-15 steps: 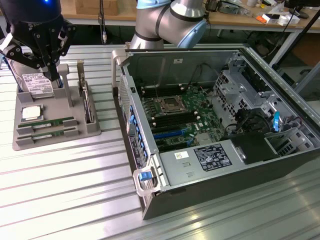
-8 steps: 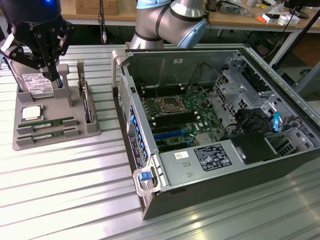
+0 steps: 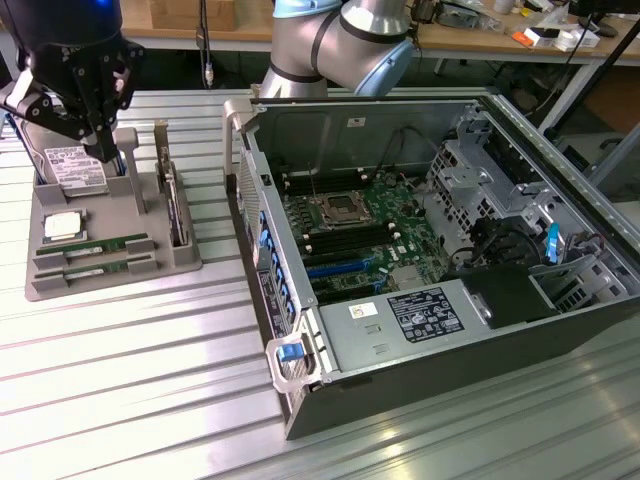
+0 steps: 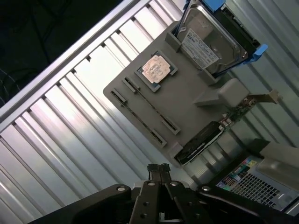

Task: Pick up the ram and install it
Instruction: 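Pick up the ram and move it above insertion slot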

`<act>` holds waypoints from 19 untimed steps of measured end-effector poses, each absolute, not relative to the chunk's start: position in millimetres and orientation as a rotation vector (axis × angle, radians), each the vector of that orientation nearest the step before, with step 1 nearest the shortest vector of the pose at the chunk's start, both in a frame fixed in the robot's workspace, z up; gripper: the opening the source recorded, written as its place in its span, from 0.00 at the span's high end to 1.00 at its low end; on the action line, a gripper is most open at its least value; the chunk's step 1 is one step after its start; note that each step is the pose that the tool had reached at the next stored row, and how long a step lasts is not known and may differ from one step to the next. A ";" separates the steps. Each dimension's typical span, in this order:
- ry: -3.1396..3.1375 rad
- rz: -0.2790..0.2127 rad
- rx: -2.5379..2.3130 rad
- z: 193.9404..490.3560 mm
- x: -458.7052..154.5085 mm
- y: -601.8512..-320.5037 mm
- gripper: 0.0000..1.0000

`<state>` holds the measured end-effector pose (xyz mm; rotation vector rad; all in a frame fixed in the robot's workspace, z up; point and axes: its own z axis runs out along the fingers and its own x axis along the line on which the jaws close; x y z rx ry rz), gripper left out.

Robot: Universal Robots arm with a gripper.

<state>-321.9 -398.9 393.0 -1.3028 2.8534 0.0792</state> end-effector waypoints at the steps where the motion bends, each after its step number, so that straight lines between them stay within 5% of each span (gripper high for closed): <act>1: 2.846 0.079 -1.320 392.9 -321.9 -398.9 0.89; 19: 2.689 0.080 -1.626 392.9 -321.9 -399.0 0.89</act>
